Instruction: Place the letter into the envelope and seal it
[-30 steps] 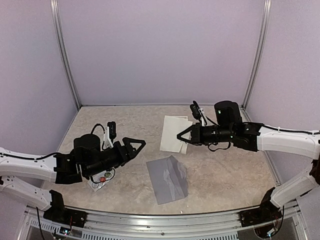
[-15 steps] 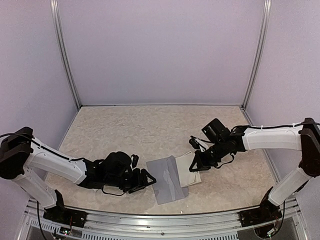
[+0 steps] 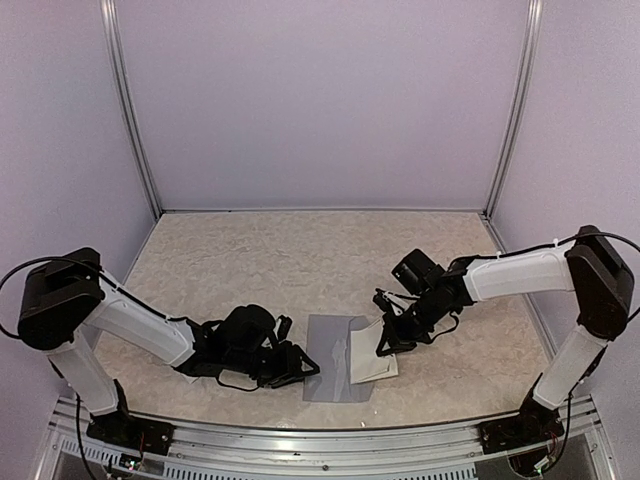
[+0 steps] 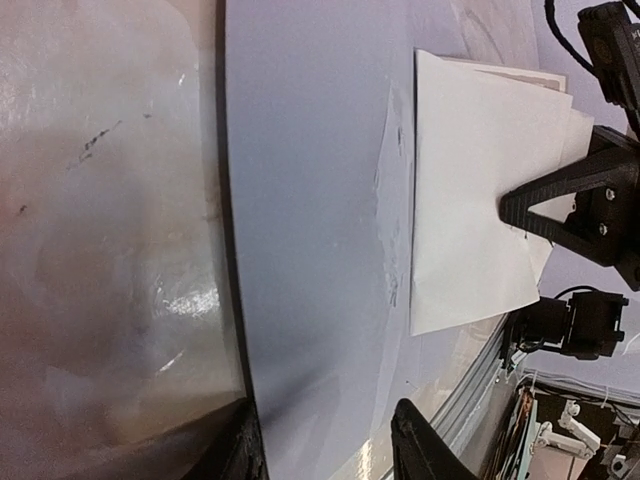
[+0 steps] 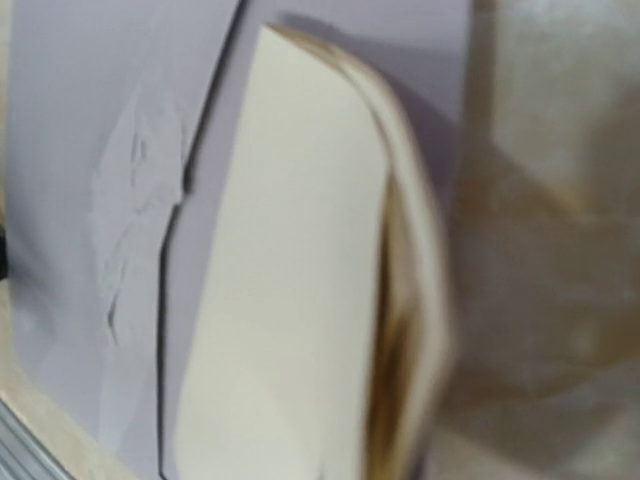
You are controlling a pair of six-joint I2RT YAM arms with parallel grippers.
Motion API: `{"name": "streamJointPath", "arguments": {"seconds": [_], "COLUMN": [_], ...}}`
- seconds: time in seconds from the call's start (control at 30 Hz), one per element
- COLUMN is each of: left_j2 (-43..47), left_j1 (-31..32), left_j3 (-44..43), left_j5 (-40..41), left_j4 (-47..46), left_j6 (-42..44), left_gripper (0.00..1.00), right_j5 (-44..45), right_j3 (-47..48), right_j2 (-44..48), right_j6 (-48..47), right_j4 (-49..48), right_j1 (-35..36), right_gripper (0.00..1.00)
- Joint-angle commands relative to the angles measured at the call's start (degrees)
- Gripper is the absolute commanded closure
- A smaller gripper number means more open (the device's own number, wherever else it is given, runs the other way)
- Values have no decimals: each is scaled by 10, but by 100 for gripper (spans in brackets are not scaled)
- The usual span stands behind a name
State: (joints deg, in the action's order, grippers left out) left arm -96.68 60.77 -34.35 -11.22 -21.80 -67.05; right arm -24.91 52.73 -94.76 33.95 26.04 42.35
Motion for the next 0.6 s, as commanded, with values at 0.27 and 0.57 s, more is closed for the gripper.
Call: {"name": "streamJointPath", "arguments": {"seconds": [0.27,0.57], "left_j2": [-32,-44], "left_j1": [-1,-2], "left_j3": [-9,-26], "left_j5": [-19,-24], "left_j4": [34,39], "left_j6": [30,50], "left_gripper": [61,65], "right_j5": [-30,-58], "right_j3": [17,41], "right_j2": [-54,-86], "right_j6": [43,51], "right_j4": [-57,-87], "right_j1": [17,34], "right_gripper": [100,100]}}
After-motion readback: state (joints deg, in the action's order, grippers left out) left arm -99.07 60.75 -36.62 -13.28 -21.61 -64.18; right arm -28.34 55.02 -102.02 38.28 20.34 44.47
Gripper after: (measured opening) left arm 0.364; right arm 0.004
